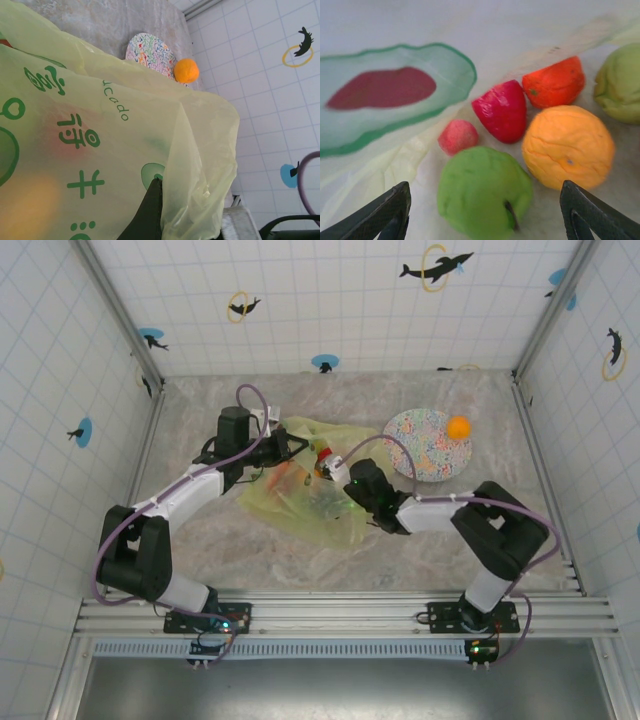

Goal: Place the fruits into the plastic bag

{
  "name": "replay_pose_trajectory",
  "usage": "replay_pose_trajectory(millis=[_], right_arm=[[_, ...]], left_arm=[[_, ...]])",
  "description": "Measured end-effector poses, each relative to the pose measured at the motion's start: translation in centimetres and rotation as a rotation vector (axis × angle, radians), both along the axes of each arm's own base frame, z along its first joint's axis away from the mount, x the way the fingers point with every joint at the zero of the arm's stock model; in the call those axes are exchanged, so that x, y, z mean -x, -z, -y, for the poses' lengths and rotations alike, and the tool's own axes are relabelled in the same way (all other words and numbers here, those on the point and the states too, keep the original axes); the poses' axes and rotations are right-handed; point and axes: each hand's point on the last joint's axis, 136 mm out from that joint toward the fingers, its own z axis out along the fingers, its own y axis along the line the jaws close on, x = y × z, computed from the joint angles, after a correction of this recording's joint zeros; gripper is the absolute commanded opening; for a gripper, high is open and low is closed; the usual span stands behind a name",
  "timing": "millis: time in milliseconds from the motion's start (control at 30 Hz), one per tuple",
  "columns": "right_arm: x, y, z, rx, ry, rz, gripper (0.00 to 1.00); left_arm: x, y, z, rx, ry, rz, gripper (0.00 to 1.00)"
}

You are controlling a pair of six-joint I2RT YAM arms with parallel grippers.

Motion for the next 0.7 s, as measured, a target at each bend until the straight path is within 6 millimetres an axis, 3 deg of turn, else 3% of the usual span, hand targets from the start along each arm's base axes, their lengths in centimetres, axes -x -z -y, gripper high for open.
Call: replay_pose_trajectory(millis=[233, 400, 700], right_arm=[[-0.6, 0.7, 5.6, 0.156, 0.118, 0.011, 0.79], [-1.0, 0.0, 9.3, 0.195, 0.154, -0.024, 0.78], [-0.3, -1.5, 13.7, 0.218, 0.167, -0.075, 0.78]], left_arm=[[0.0, 0.0, 0.0, 0.0, 0.0, 0.0, 0.0], [0.0, 0.0, 0.0, 0.0, 0.0, 0.0, 0.0], [0.0, 0.0, 0.0, 0.0, 0.0, 0.0, 0.0]])
